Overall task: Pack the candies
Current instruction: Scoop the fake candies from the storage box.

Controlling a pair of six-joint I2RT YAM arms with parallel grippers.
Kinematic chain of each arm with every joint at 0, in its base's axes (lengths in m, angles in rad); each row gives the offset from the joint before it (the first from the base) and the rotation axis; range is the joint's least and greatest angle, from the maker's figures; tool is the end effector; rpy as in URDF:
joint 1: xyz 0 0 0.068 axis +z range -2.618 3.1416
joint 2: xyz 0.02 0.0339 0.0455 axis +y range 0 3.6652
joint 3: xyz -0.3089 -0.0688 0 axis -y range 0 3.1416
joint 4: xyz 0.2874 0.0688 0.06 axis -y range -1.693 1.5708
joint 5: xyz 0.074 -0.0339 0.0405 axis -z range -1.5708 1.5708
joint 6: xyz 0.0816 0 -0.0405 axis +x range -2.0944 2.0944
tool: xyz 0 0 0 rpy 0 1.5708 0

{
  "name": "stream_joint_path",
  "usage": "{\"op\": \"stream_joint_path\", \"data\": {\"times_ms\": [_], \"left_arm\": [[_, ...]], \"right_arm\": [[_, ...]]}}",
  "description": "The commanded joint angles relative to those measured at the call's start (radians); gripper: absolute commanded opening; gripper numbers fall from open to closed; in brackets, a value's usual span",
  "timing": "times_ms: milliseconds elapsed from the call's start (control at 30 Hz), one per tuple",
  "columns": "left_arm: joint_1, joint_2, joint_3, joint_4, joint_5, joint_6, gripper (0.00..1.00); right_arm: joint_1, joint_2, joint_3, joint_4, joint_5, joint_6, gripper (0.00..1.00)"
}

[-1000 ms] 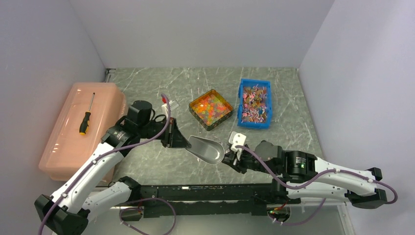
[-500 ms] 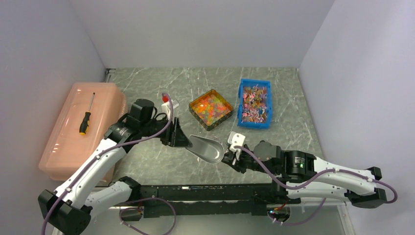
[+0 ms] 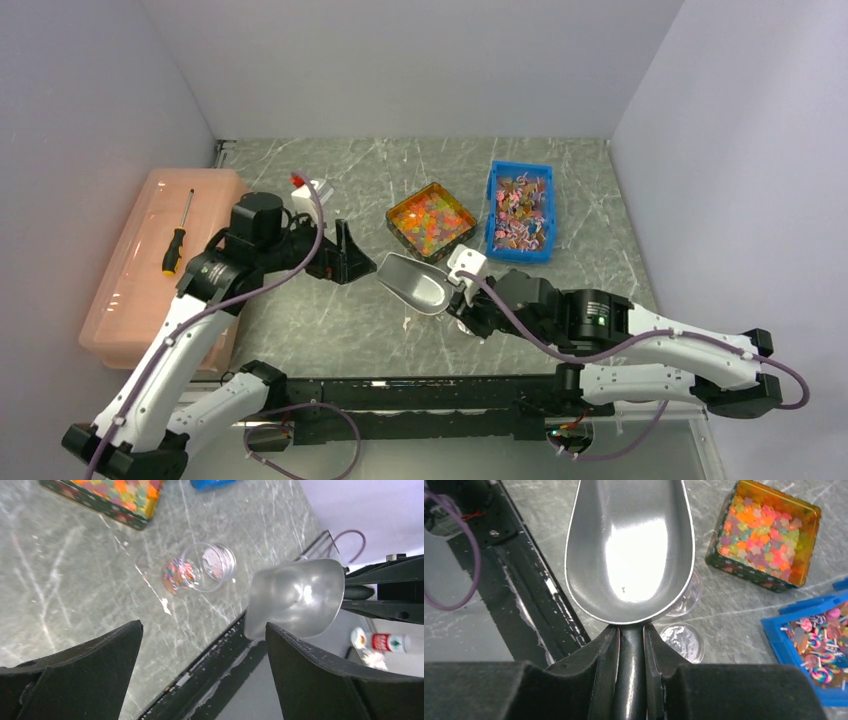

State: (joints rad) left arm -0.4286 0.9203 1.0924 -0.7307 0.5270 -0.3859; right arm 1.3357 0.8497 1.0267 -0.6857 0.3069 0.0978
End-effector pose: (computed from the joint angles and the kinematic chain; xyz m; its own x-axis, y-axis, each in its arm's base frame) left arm 0.1907 -0.1322 0.3910 -0.7278 -0.0251 -0.6853 0.5107 0.6470 -0.5661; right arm 0.0754 0.2092 0.3812 -0.1974 -0.4246 -0.8836 -0.8504 0.5226 -0.0612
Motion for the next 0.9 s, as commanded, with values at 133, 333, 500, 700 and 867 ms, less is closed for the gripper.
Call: {"op": "stream_joint_path", "data": {"times_ms": [133,333,500,700,867], "left_arm": [[0.005,-0.110,0.039,-0.035,-0.186,0.064,0.99],[0.005,-0.152,-0.022,-0.021,-0.194,0.079,0.99],[0.005,-0.173,-0.090,0.011,-0.181,0.087,0.99],[0.005,-0.196,-0.159,0.054,-0.187,0.107,0.99],[0.005,-0.214,-0.247,0.123,-0.202,0.116,0.99]], "right_arm": [[-0.271,0.143,0.156,-0.085,-0.163,0.005,0.00],[-0.435,0.334,0.318,-0.210,-0.236,-0.029,0.00],[-0.508,0.491,0.472,-0.298,-0.263,-0.032,0.00],[-0.601,0.616,0.607,-0.397,-0.302,-0.038,0.00],[-0.653,0.712,0.699,-0.485,-0.302,-0.041,0.00]]}}
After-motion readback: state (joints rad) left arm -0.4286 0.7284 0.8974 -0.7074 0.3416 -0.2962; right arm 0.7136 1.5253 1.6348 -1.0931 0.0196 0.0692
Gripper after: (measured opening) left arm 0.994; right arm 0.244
